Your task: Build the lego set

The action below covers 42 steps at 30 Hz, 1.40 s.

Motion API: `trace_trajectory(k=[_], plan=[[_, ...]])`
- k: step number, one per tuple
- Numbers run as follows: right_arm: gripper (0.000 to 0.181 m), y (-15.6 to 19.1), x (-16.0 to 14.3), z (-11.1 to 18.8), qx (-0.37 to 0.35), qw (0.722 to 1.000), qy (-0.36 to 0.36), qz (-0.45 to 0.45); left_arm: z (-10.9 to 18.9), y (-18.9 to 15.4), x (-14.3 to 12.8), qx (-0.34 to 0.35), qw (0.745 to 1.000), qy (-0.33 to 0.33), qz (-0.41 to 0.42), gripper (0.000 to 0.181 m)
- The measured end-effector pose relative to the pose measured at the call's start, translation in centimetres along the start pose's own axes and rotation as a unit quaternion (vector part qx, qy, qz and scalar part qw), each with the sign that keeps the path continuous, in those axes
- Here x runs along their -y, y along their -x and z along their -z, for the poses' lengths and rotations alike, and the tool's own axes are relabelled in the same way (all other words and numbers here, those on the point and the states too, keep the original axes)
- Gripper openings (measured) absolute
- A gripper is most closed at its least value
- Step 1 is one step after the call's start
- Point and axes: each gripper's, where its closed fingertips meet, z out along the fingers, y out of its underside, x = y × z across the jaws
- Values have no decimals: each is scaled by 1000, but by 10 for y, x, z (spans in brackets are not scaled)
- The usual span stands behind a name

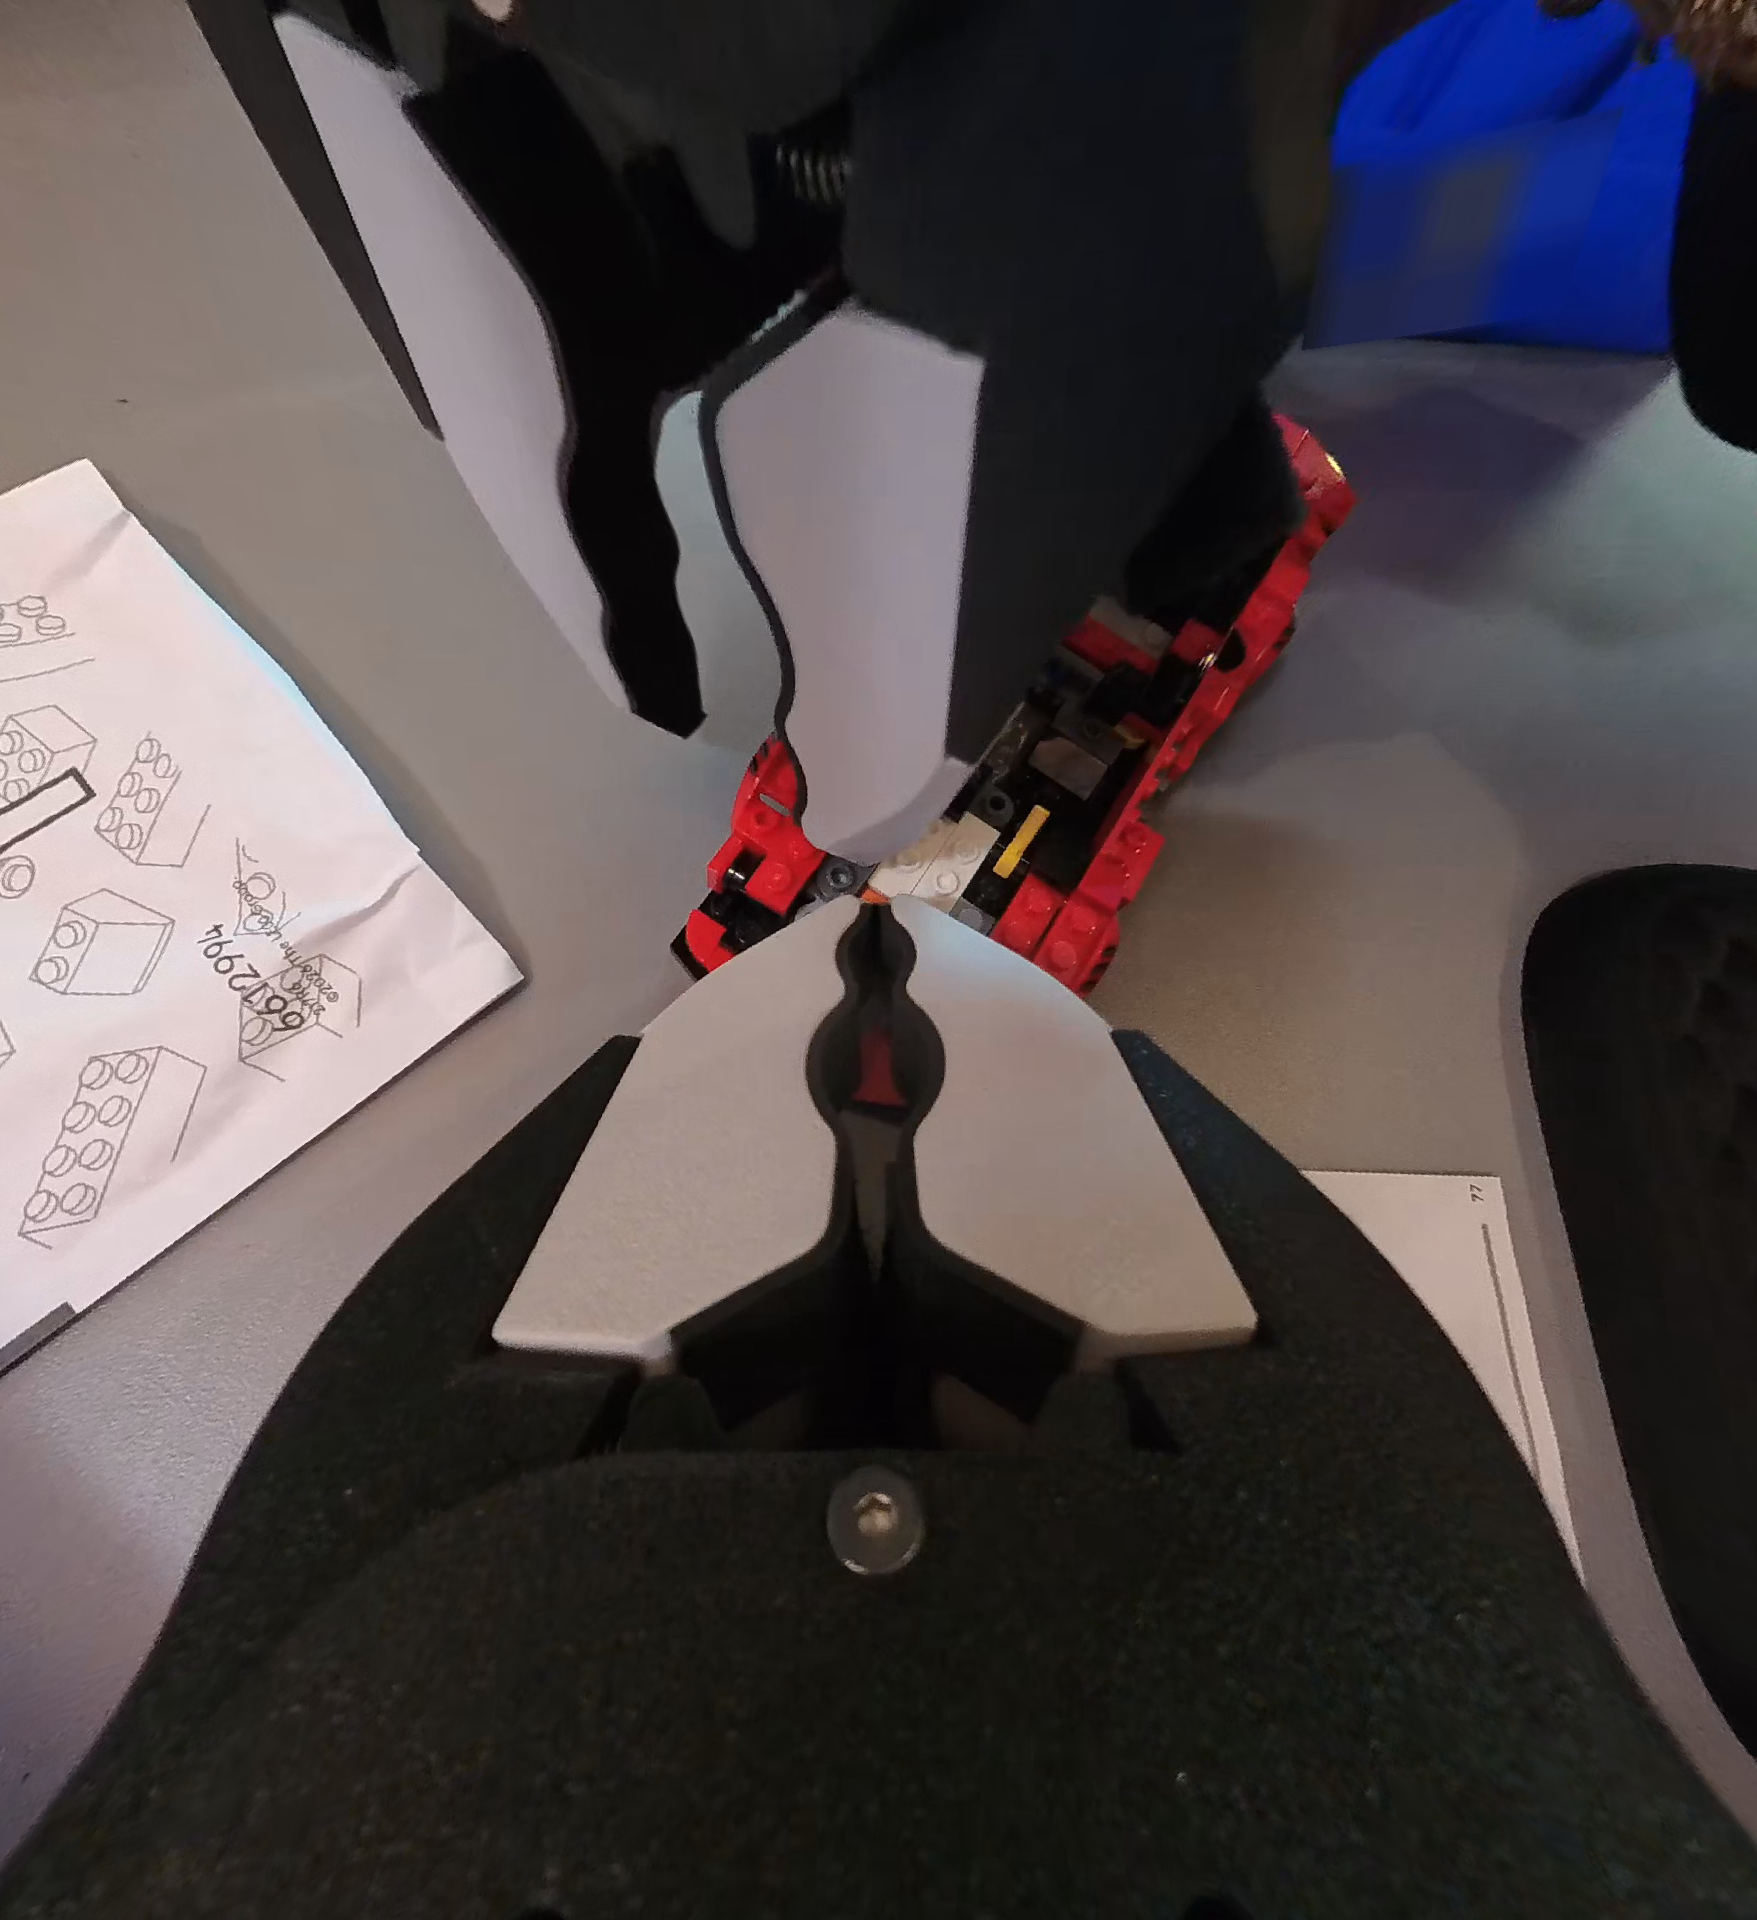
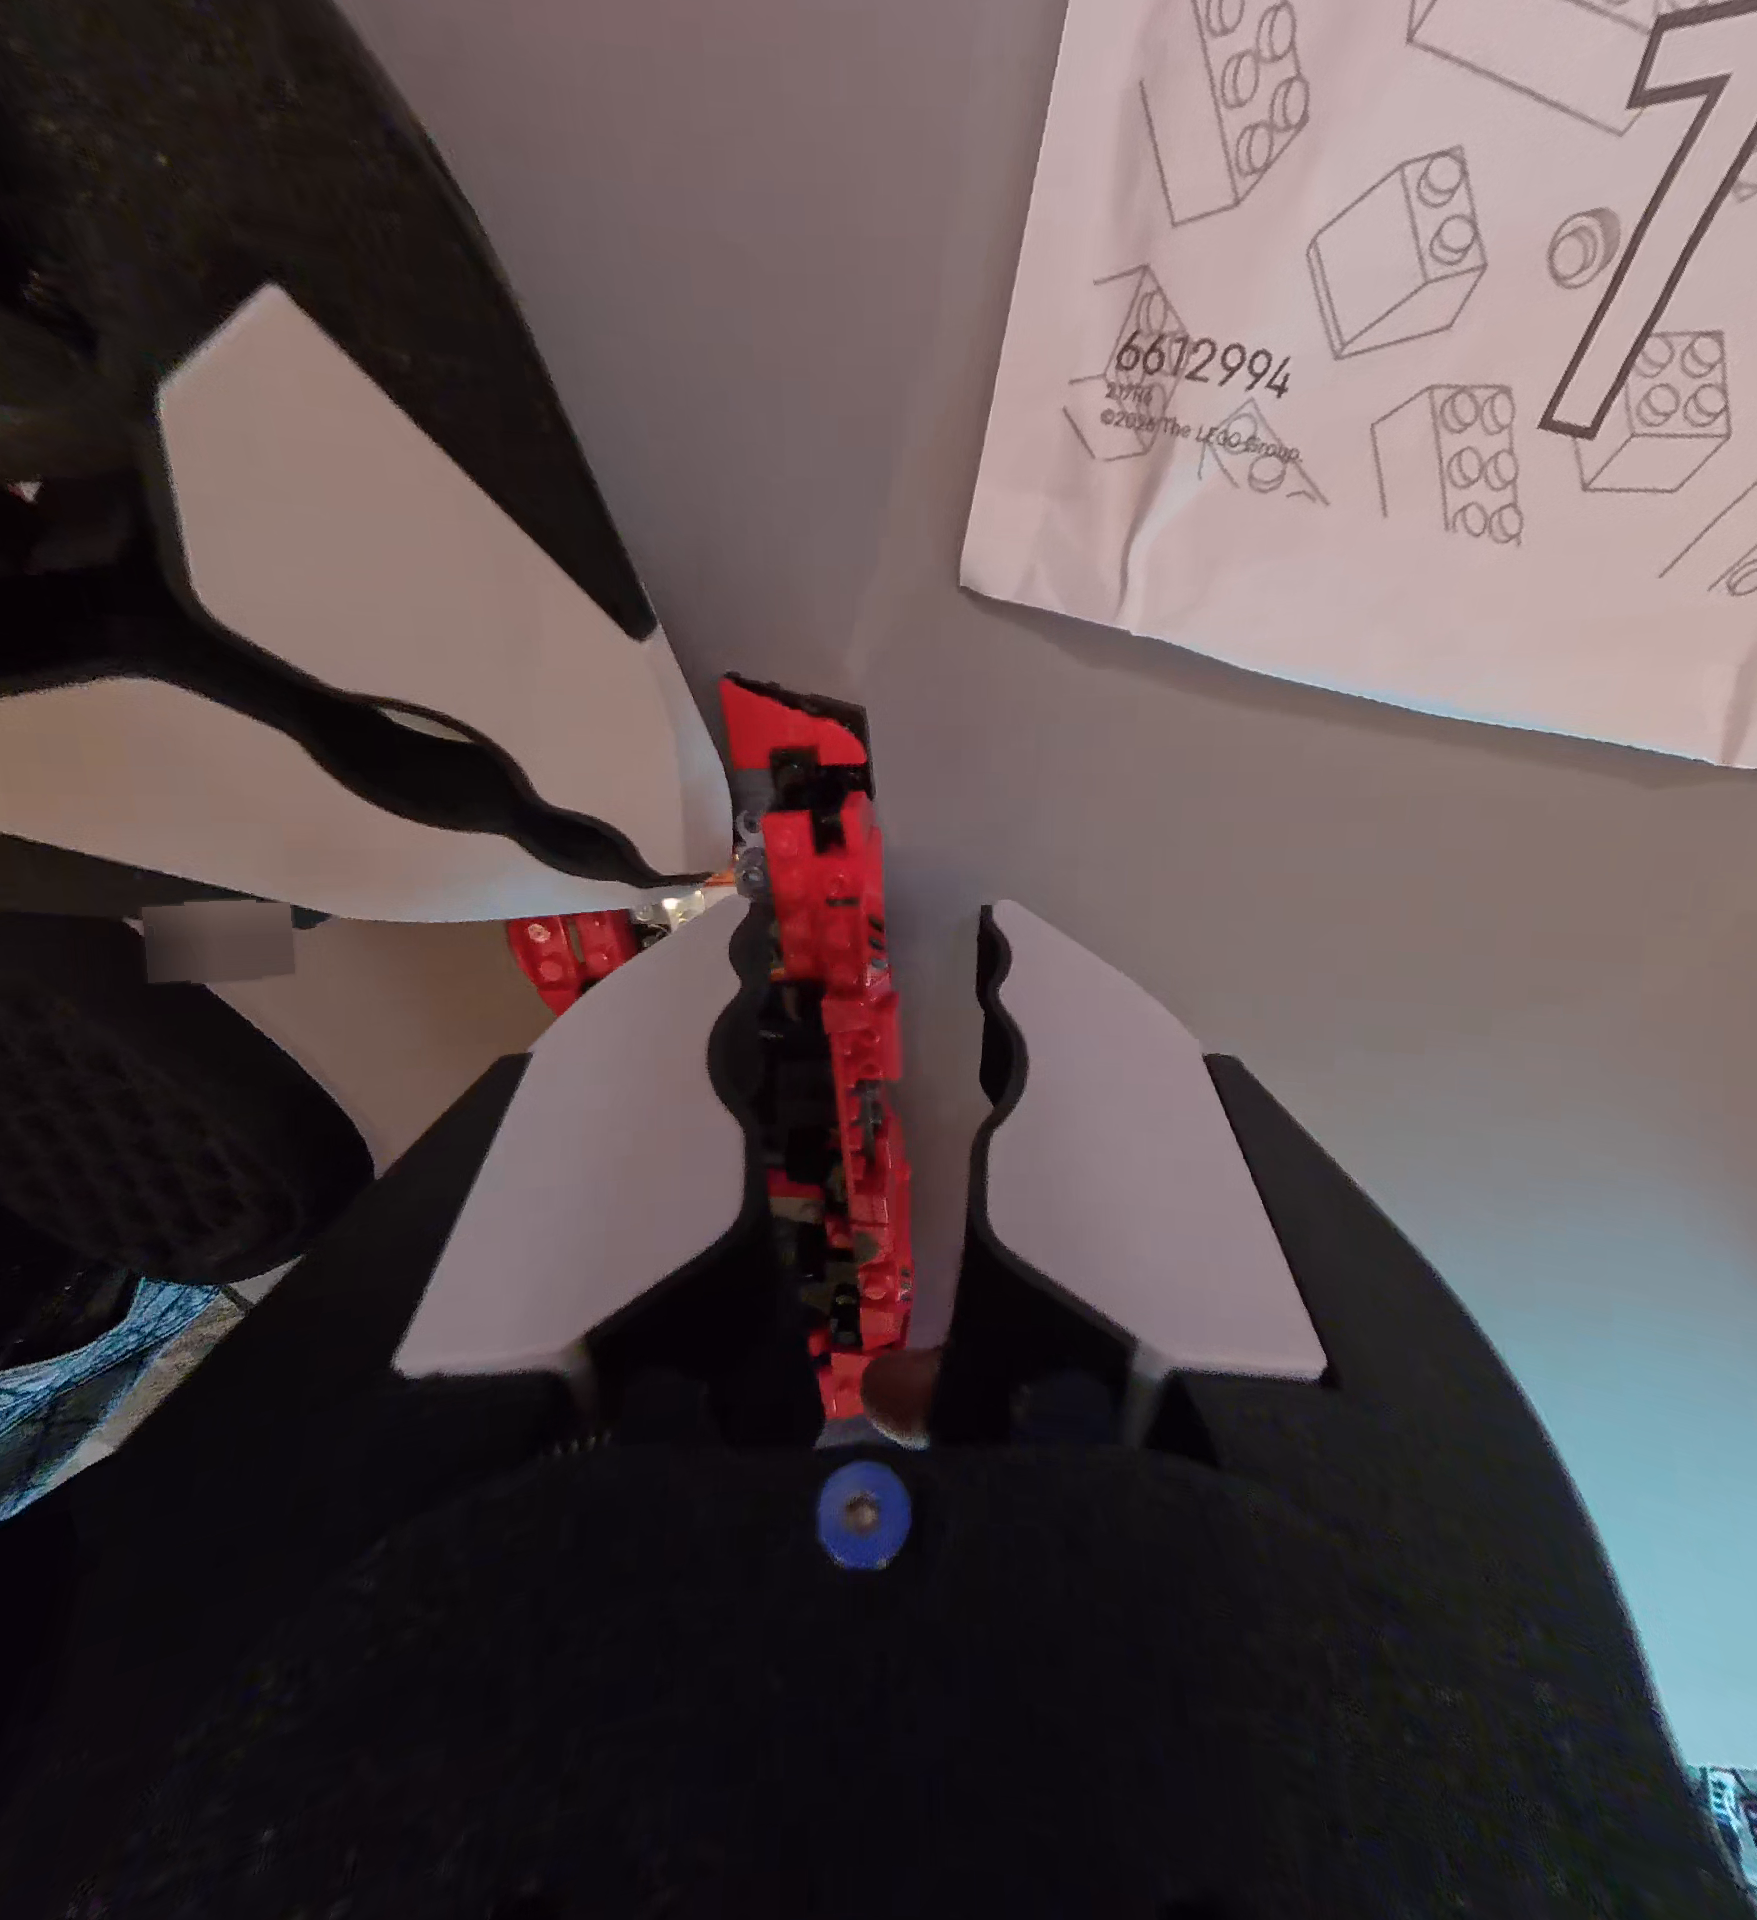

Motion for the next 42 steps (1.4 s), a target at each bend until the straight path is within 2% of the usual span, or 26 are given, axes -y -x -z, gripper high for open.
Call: trace_trajectory(k=[5,8,10,15,19,22,25,27,30,33,36,39,42], plan=[[45,-4,0,1,-16,1000,7,-1,0,-1,0,4,1000,5,0,0],[67,-14,-4,3,-40,999,7,6,8,-6,7,-4,1000,4,3,0],[68,-11,0,13,-30,999,-31,0,23,-5,19,12,1000,-8,-6,0],[65,-2,9,58,-70,988,-133,27,85,-7,52,69,995,-77,-3,0],[55,72,38,78,11,951,-276,138,165,-35,79,109,976,-187,-17,0],[46,124,51,60,54,928,-295,220,221,-42,58,175,965,-196,-26,0],[38,156,67,24,82,925,-256,268,260,-45,14,225,959,-174,-7,0],[34,167,79,2,85,933,-223,271,274,-45,-14,248,953,-175,14,0],[30,172,91,-22,79,947,-186,249,274,-44,-50,262,950,-163,46,0],[29,172,97,-31,65,956,-181,223,259,-48,-68,241,957,-153,55,0],[27,177,100,-36,60,959,-181,209,243,-46,-74,226,964,-134,51,0],[15,169,106,-38,9,959,-191,207,230,-46,-70,208,969,-125,39,0],[8,163,95,-35,-3,955,-192,226,216,-48,-62,180,976,-122,29,0]])
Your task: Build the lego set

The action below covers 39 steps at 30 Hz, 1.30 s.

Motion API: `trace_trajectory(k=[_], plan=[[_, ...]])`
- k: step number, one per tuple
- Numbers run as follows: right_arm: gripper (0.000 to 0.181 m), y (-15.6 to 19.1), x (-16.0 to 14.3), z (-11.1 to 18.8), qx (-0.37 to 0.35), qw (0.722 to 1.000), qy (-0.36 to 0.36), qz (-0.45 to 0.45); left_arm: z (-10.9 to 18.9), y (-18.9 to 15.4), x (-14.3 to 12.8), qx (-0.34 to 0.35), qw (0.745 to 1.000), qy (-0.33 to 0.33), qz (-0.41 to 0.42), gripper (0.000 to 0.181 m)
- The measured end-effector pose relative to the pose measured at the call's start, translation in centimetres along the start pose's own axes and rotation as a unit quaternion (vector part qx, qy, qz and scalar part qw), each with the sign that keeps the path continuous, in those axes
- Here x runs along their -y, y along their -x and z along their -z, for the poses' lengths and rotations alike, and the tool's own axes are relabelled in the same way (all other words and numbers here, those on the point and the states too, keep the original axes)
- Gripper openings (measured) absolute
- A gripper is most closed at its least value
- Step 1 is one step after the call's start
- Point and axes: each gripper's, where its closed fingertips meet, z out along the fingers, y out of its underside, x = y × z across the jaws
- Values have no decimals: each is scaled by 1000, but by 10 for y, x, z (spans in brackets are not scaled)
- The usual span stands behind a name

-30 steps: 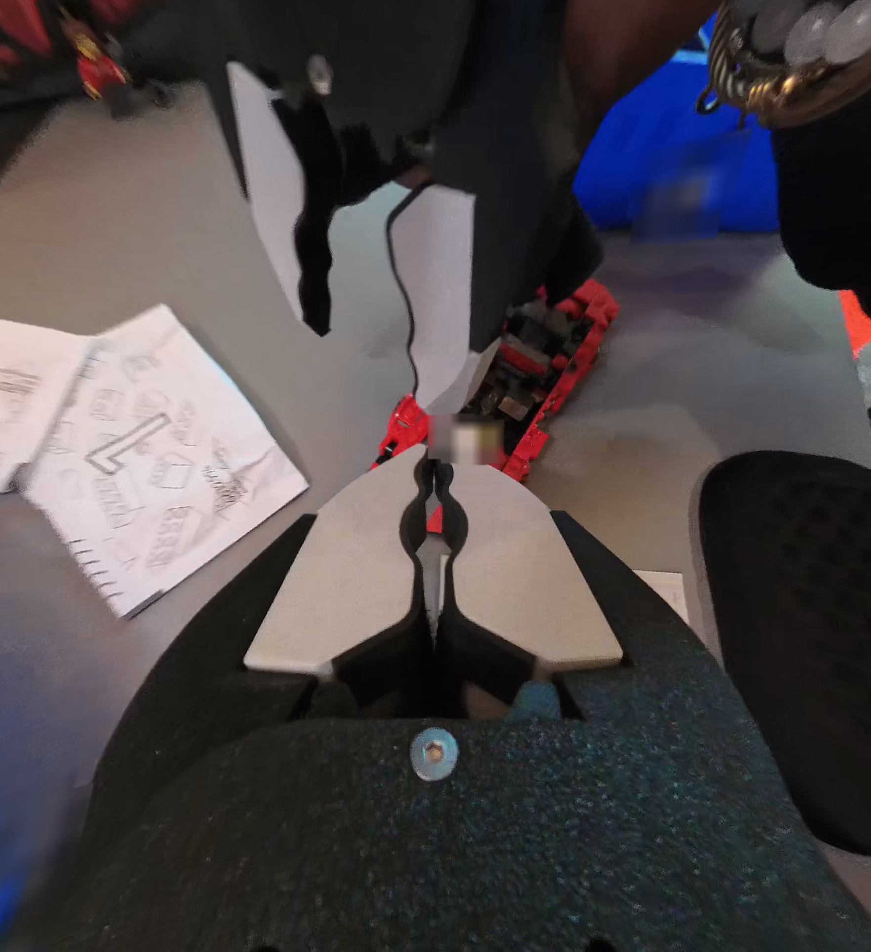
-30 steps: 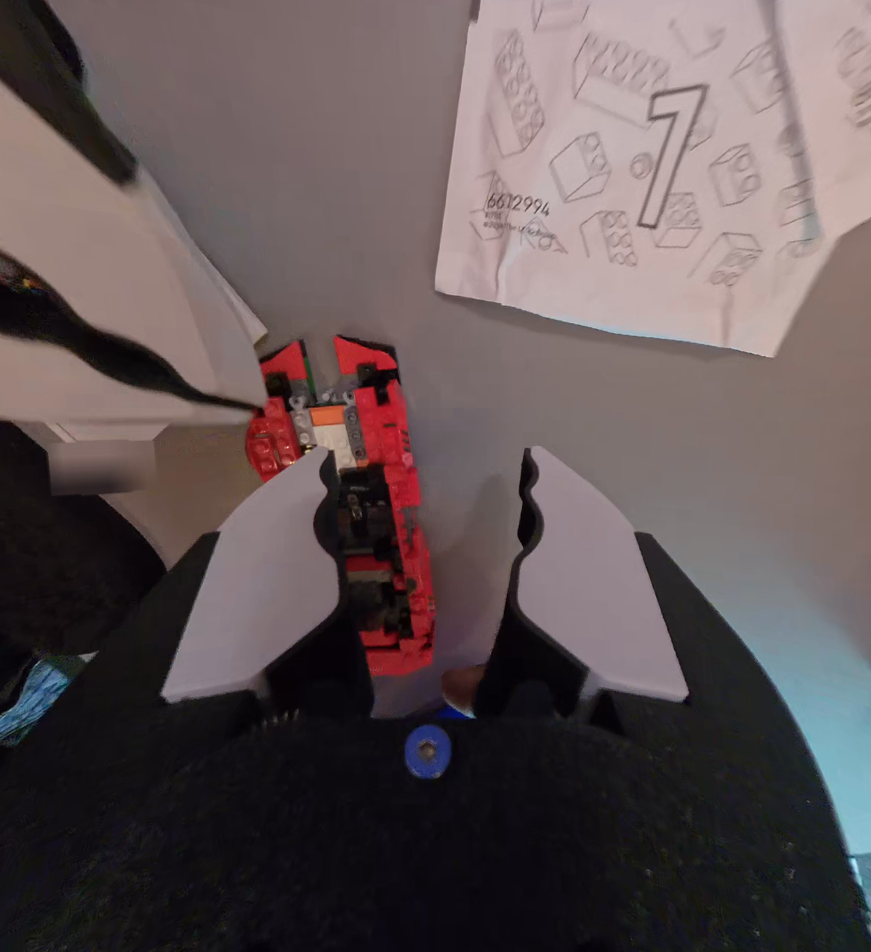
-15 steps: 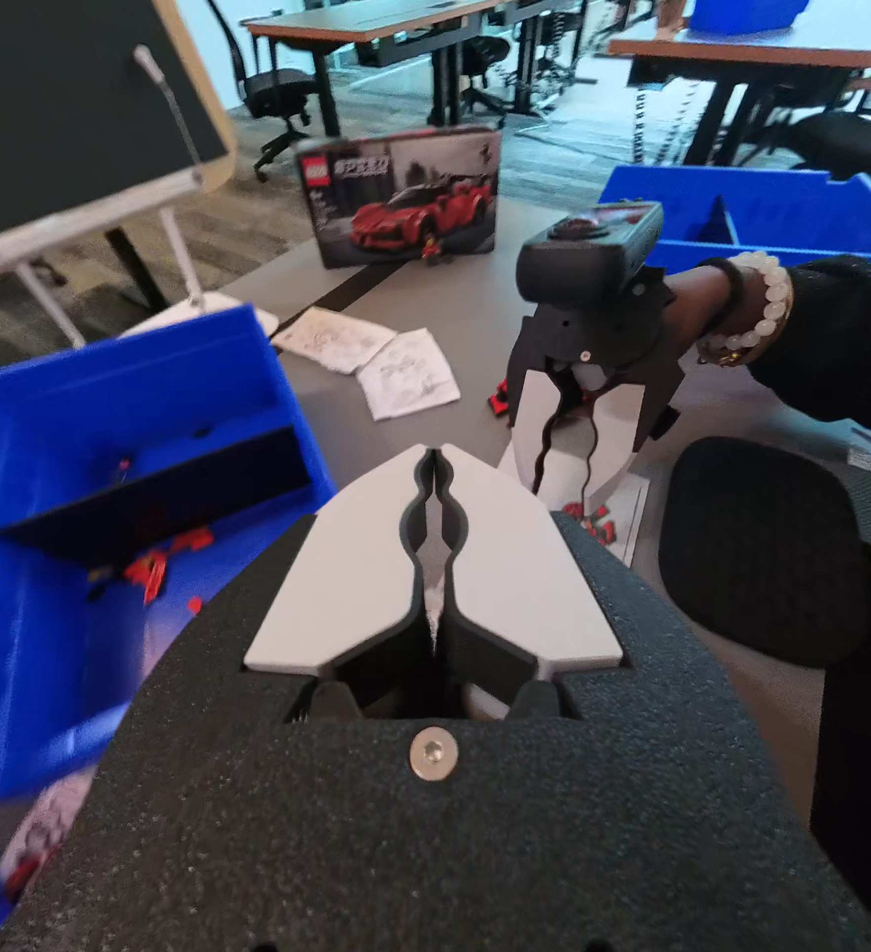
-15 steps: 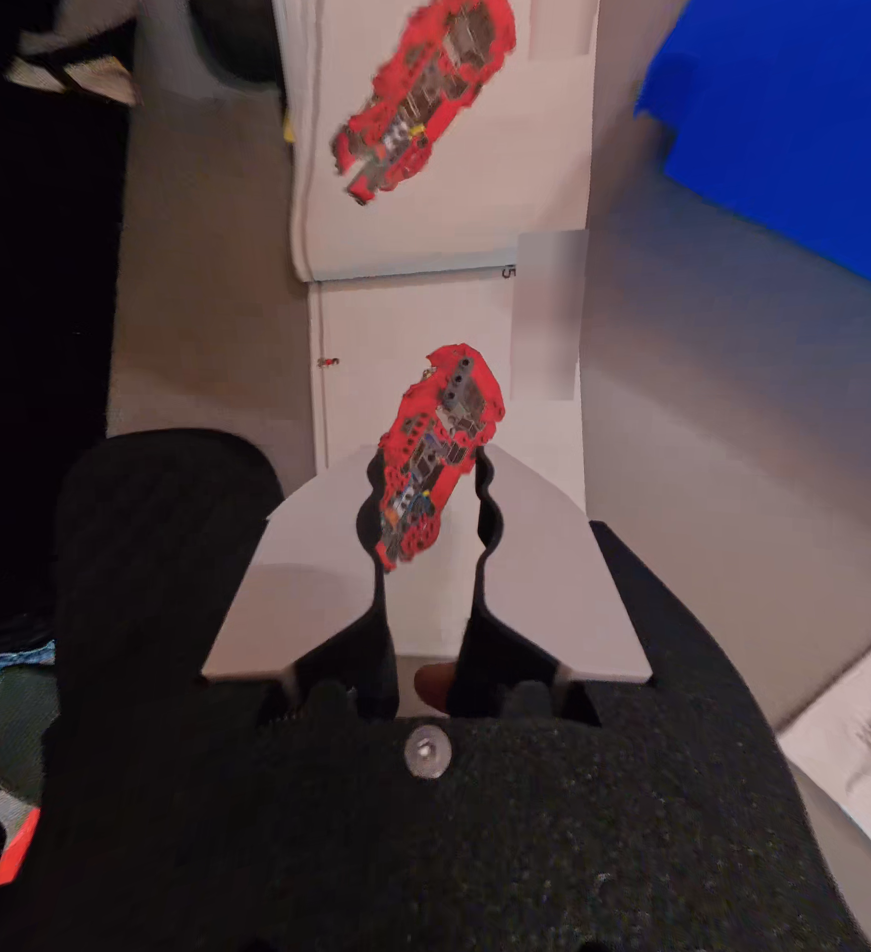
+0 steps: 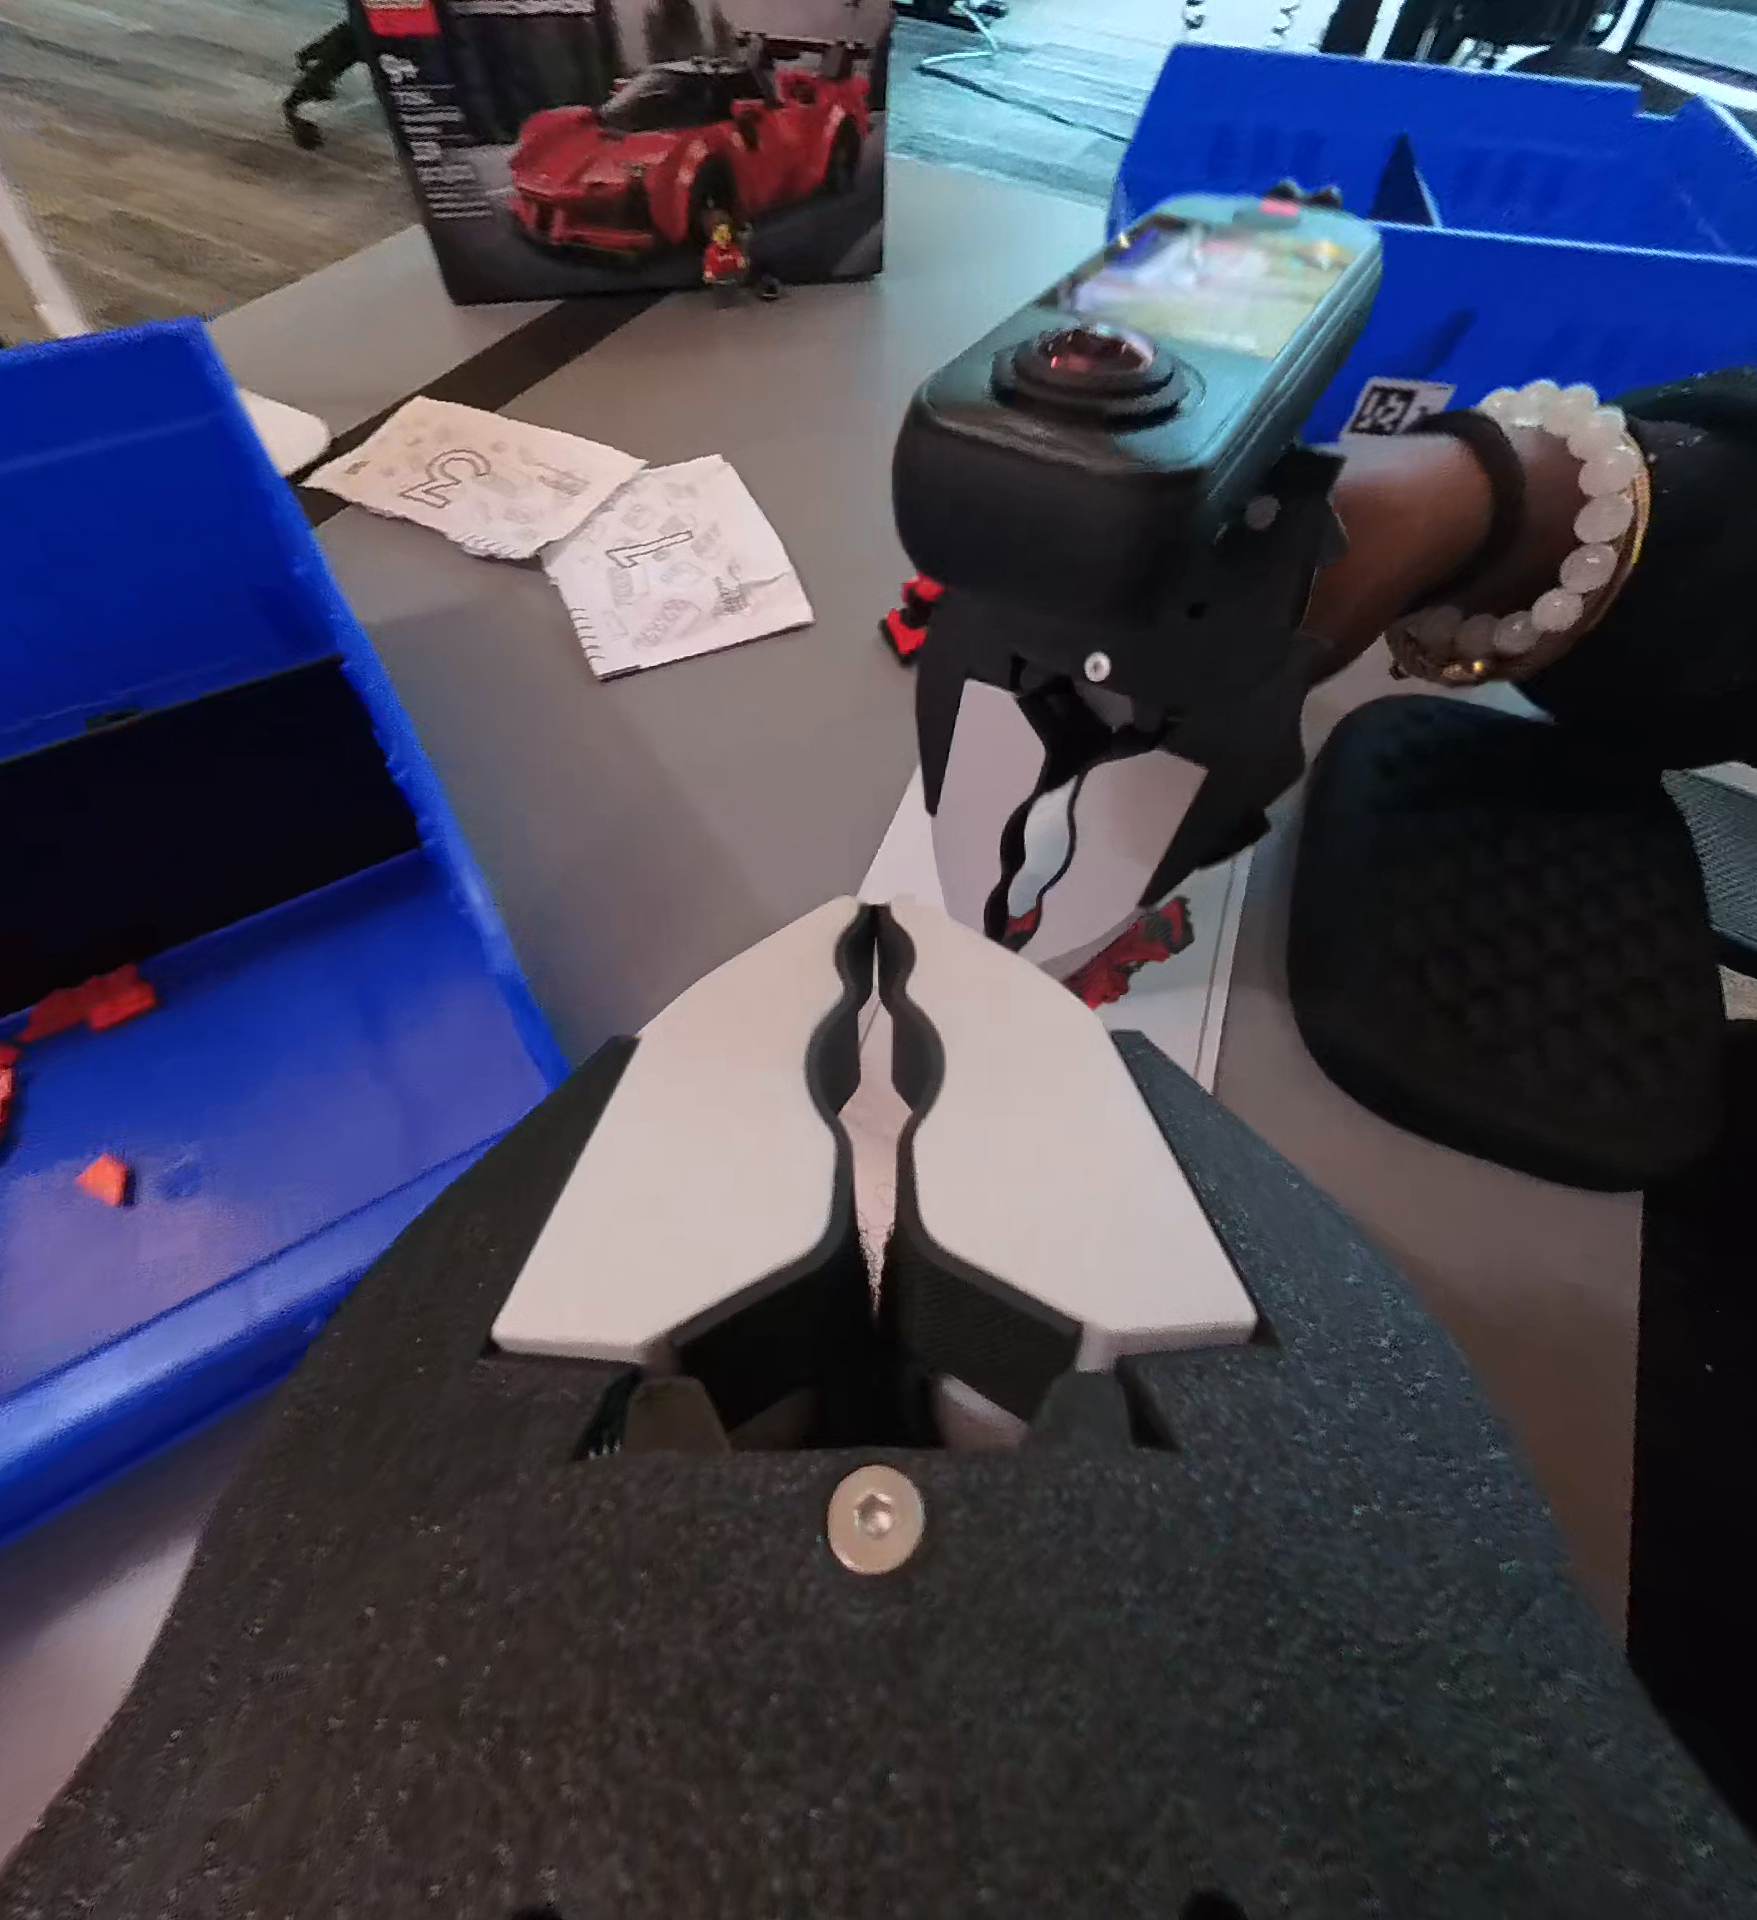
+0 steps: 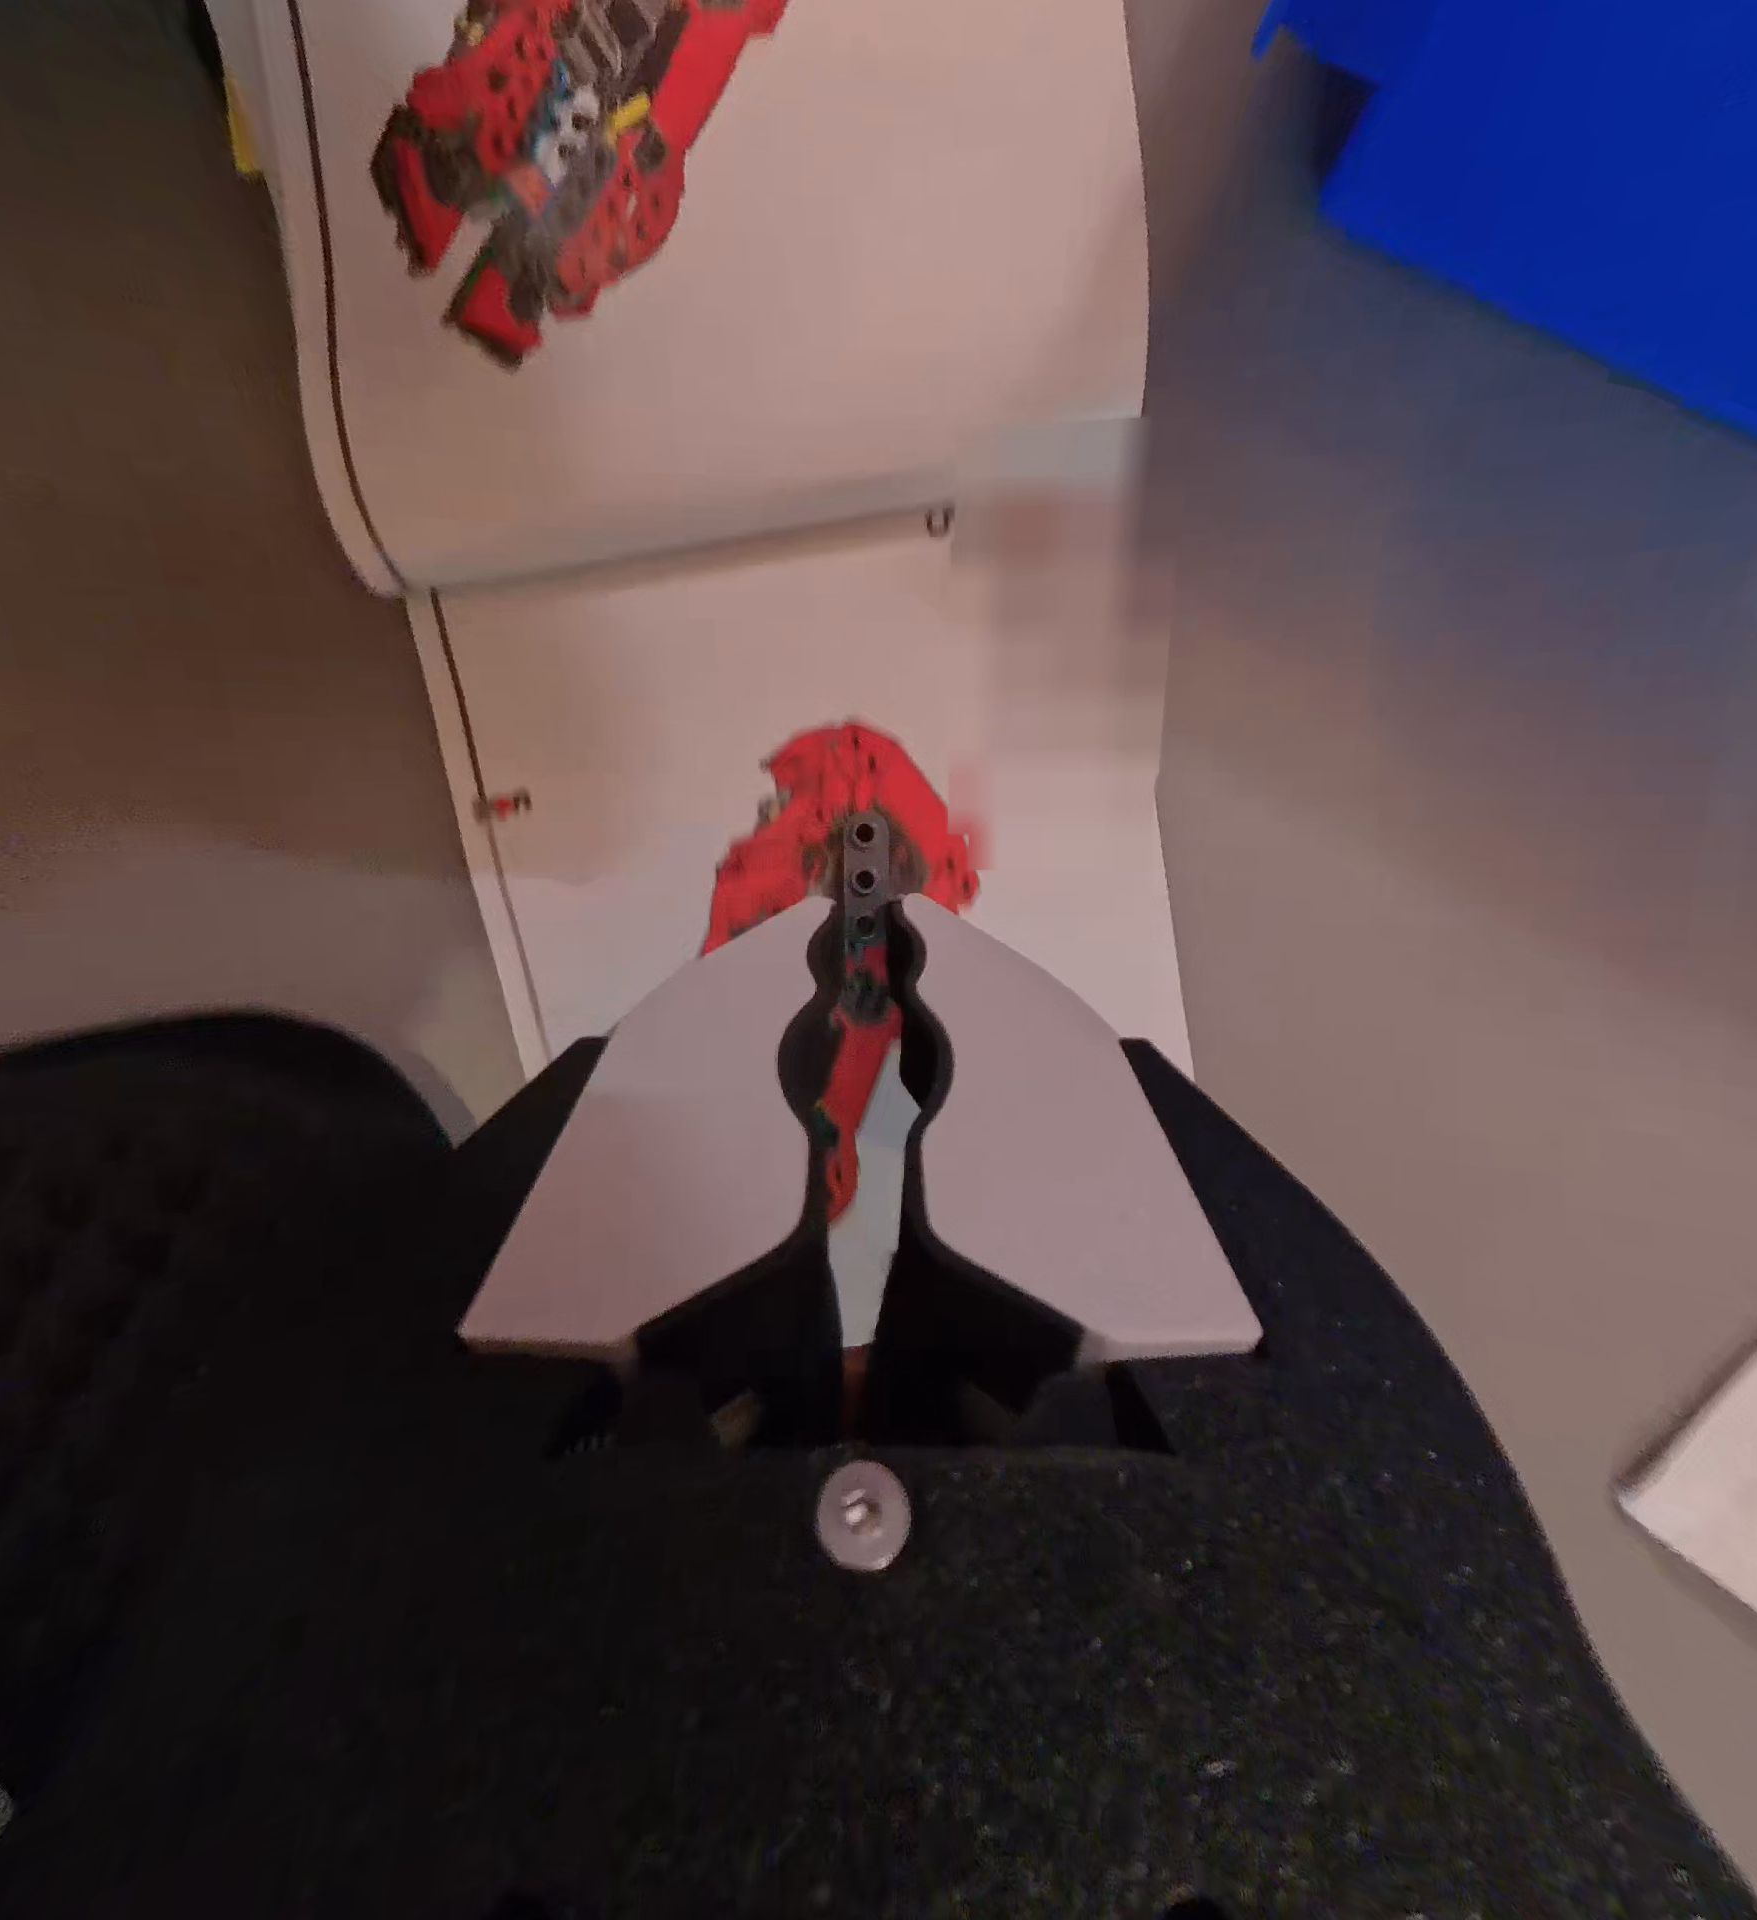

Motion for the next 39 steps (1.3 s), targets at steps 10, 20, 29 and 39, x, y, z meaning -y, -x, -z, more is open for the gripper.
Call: trace_trajectory(k=[10,20,29,39], plan=[[8,-54,-125,143,-83,991,-6,-104,-68,-44,13,-113,991,56,-47,3],[8,-59,-114,95,27,993,-9,-119,-137,-54,17,-181,977,111,-30,4],[8,-67,-125,86,50,989,41,-130,-182,-32,13,-160,979,124,-8,0],[8,-68,-123,80,54,987,58,-142,-206,-26,4,-158,978,136,6,0]])
